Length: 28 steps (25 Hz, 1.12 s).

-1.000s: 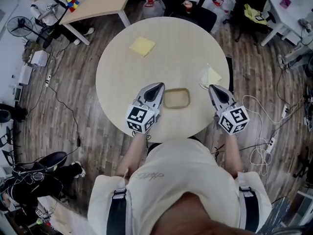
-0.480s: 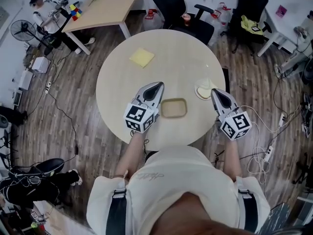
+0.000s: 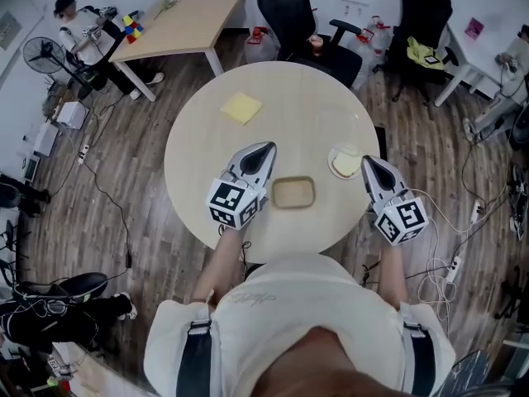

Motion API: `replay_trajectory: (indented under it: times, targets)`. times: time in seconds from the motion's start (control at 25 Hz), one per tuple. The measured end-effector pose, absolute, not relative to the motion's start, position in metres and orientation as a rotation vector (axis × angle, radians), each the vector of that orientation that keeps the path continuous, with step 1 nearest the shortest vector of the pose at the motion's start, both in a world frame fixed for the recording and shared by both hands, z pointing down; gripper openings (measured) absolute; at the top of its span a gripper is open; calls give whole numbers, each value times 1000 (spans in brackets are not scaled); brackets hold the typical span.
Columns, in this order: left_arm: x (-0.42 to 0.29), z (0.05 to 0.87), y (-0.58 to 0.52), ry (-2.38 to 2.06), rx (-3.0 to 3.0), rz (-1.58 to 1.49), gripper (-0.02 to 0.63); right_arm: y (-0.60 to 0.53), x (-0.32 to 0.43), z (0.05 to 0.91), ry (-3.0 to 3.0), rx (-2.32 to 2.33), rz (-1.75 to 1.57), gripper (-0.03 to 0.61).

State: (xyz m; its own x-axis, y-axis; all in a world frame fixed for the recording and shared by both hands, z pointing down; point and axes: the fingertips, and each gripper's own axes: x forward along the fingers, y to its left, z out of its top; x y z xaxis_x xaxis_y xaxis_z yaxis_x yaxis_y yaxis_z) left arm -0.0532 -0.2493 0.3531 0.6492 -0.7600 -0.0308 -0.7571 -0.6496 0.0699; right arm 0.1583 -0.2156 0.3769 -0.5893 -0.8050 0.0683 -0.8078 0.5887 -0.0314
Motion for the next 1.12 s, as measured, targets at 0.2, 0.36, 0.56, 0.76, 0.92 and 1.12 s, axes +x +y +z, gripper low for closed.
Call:
replay_trajectory:
  times: [0.2,0.36,0.56,0.76,0.92,1.12]
  targets:
    - [-57,352,-248,-1281,2808,-83,18,-214,152,375,-2757,1390,68,6]
    - [-58,354,-246,-1268,2808,-75,18,-215,149,379,-2761,1393,72,6]
    - [-58,361,-245,-1247,2800,-63,18,-214,149,383,-2740,1390,84,6]
    - [-59,360,-247,-1247,2796,-65,18,-215,150,386,-2733,1395,80,6]
    - [-59,360,-244,-1253,2802,-76,18,-211,153,386,-2710,1422,98,6]
    - [-58,362,-244,-1254,2799,-83,18,-211,156,391,-2715,1422,88,6]
